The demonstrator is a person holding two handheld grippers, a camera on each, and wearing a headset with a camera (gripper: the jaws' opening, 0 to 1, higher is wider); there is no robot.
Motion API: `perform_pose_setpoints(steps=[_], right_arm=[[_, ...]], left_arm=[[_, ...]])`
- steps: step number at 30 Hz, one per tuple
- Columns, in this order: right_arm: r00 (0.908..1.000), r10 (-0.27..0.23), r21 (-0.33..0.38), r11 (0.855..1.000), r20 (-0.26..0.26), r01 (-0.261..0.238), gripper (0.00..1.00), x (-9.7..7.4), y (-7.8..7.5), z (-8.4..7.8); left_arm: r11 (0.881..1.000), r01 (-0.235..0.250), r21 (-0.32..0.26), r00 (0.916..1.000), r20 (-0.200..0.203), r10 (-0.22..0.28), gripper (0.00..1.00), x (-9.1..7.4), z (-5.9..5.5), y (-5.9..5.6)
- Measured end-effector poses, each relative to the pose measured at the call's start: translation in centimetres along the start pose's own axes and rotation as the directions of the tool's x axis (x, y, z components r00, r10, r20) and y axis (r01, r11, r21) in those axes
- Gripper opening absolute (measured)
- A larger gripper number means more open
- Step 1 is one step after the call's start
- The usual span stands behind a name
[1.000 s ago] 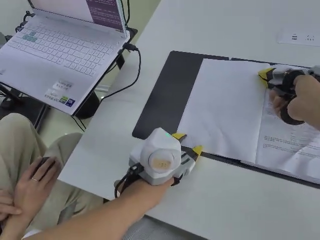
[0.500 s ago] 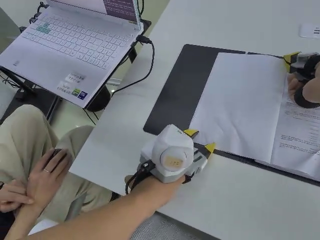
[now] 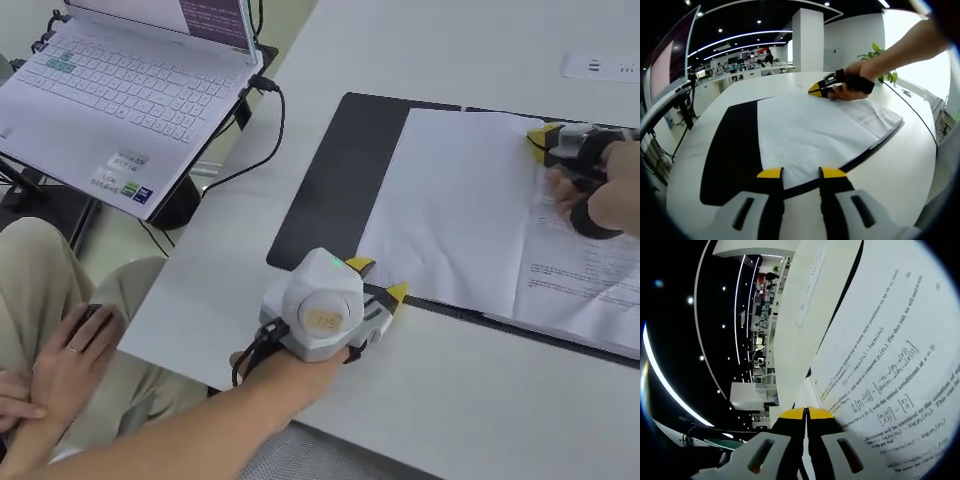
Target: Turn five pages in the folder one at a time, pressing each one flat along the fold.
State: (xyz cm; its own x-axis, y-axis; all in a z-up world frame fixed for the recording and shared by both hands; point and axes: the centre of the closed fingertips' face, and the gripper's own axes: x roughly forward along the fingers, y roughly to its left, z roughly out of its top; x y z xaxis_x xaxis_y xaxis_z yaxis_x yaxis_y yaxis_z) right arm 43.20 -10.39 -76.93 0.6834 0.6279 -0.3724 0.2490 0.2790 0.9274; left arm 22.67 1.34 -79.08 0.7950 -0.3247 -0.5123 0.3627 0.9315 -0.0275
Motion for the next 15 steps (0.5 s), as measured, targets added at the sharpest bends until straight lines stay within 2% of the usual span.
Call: perform_pose_setpoints(steps=[4,8,10,15], right_arm=[[0.9985,0.005,-0.003,1.000,-0.054,-0.005,0.00,-1.1,-0.2,-1.4],[0.9964,0.011,-0.001,1.000,-0.084,-0.011,0.00,-2.2,-0.6,-2.3],[0.9925,0.021,0.003,1.000,-0.120,-0.021,0.00,-3.0,-0.9,-3.4],[0.9858,0.032,0.008,0.999,-0.165,-0.031,0.00,-4.7,-1.5,-5.2]], left_arm=[[1.000,0.001,0.003,1.0000,-0.002,-0.001,0.26,0.0,0.0,0.0],[1.000,0.000,0.001,1.0000,-0.003,0.000,0.26,0.0,0.0,0.0],[1.000,0.000,0.002,1.0000,-0.003,0.000,0.26,0.0,0.0,0.0],[1.000,0.000,0.004,1.0000,-0.004,0.000,0.26,-0.1,0.0,-0.1]])
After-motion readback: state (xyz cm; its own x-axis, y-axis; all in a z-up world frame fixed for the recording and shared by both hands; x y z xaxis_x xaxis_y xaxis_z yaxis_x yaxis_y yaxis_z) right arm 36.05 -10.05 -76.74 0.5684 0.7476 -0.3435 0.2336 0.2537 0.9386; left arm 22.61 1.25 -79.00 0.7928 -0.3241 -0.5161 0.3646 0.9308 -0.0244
